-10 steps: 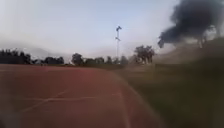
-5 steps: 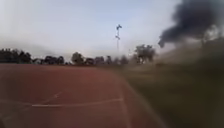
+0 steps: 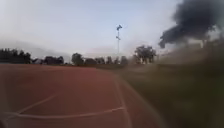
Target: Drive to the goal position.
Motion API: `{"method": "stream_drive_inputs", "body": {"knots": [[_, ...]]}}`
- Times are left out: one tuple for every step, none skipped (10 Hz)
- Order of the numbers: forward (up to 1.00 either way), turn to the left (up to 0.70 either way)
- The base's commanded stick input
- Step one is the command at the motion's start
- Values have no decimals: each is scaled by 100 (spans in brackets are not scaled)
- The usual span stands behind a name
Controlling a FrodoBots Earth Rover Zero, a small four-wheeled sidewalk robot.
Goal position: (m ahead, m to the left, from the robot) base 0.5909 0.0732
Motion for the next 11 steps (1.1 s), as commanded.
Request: {"method": "stream_drive_inputs", "body": {"knots": [[70,0],[70,0],[70,0],[70,0],[70,0],[70,-34],[70,-34],[70,-34],[70,-32],[70,-30],[70,0]]}}
